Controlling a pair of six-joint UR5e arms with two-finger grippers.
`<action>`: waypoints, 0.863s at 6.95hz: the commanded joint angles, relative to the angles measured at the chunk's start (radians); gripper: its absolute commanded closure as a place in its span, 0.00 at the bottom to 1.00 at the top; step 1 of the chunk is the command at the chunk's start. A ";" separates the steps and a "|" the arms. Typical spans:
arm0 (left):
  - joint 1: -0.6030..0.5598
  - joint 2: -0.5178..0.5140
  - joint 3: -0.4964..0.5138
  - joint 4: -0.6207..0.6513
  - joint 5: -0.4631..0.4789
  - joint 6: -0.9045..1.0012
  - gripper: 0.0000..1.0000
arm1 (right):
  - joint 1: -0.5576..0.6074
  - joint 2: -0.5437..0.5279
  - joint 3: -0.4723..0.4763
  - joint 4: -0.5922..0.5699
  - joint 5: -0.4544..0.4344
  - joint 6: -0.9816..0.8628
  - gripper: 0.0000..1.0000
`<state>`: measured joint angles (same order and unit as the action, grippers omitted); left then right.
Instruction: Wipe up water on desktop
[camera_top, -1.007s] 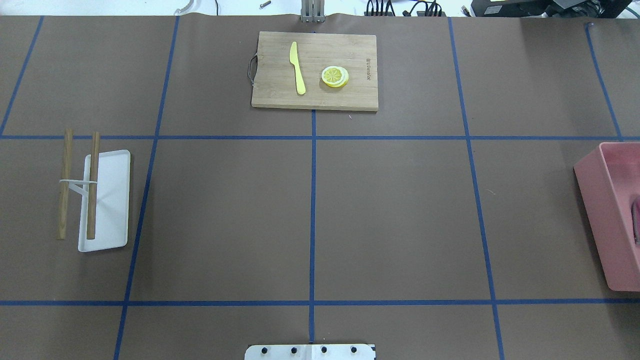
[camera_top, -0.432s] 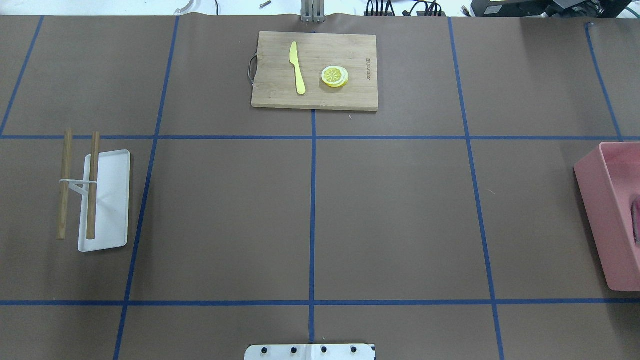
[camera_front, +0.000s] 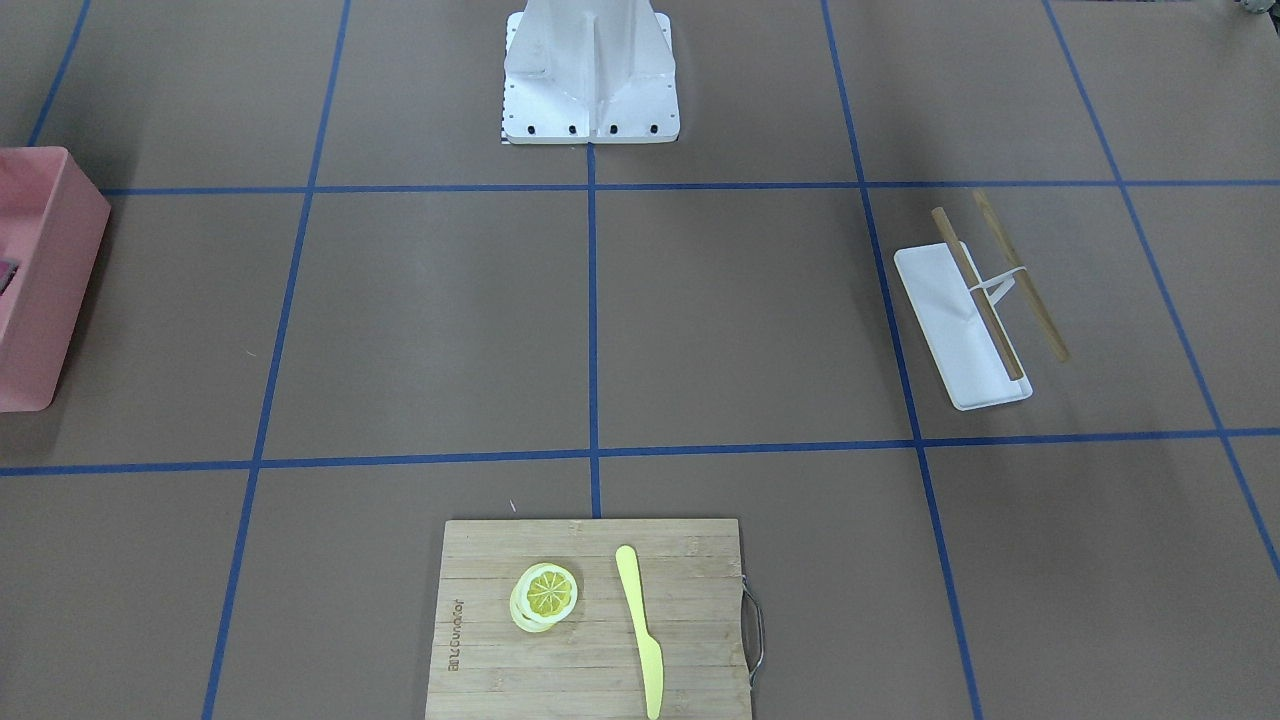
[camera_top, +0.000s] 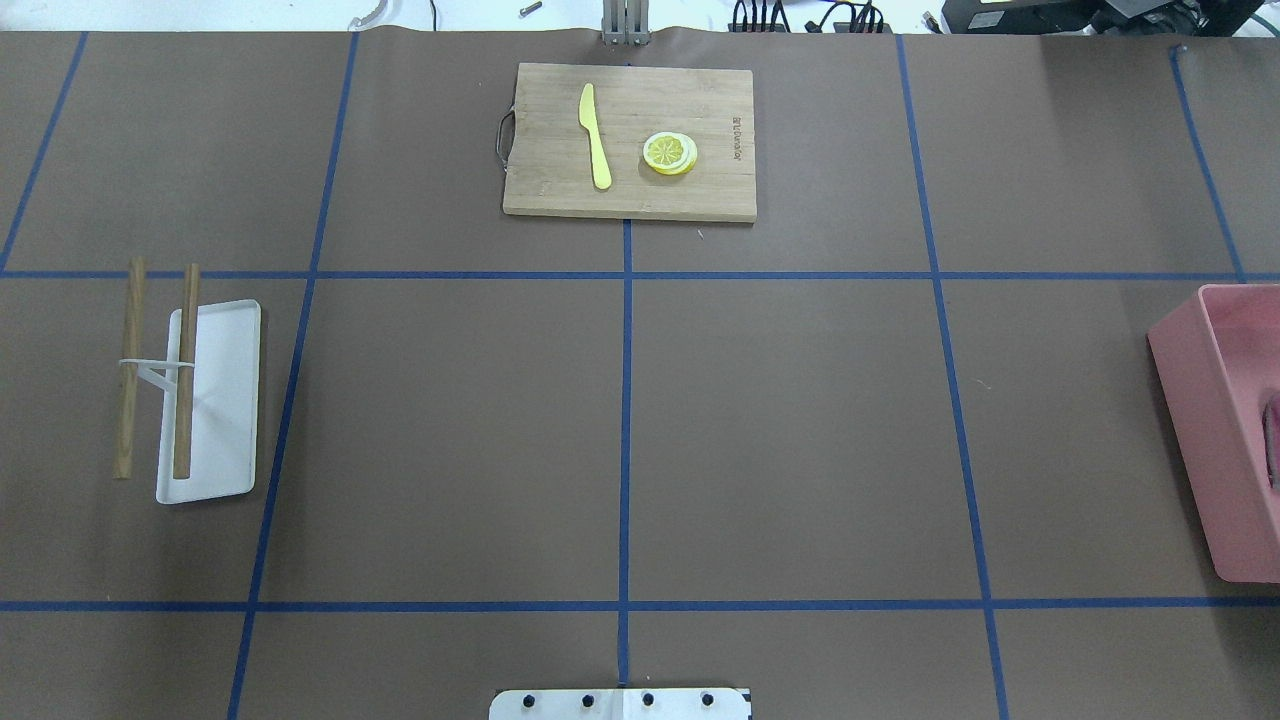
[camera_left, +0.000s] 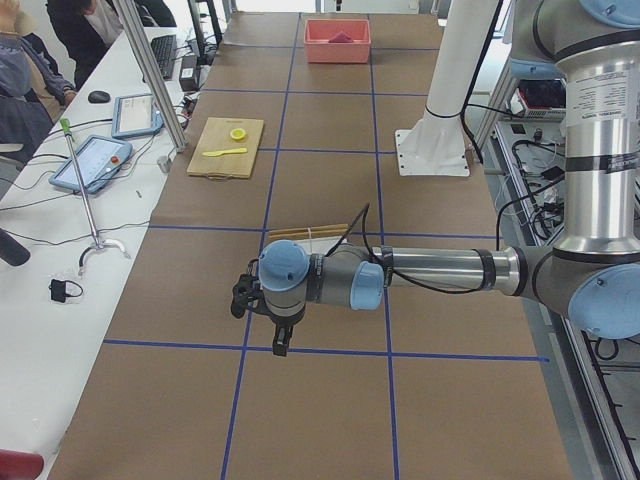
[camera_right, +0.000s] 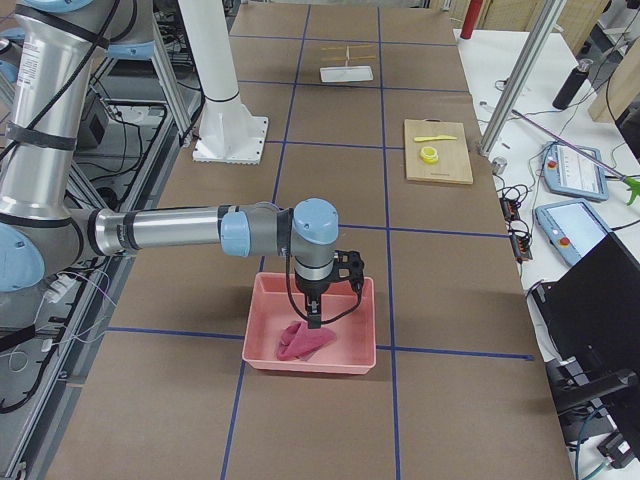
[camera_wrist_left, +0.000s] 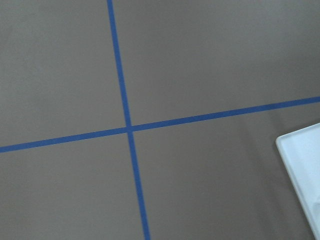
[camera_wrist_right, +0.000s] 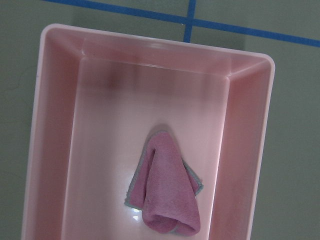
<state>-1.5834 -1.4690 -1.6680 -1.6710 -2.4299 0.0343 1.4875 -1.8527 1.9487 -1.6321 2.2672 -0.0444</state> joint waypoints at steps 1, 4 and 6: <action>0.005 0.010 0.001 0.002 -0.006 -0.048 0.02 | 0.002 -0.010 0.007 0.000 0.000 0.000 0.00; 0.016 -0.005 -0.027 0.008 -0.073 -0.217 0.02 | 0.011 -0.011 0.004 0.000 0.002 -0.002 0.00; 0.028 0.038 -0.030 0.007 -0.089 -0.205 0.02 | 0.011 -0.008 -0.008 0.001 0.000 -0.002 0.00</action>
<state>-1.5613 -1.4551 -1.6971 -1.6628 -2.5116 -0.1735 1.4985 -1.8624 1.9476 -1.6318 2.2683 -0.0460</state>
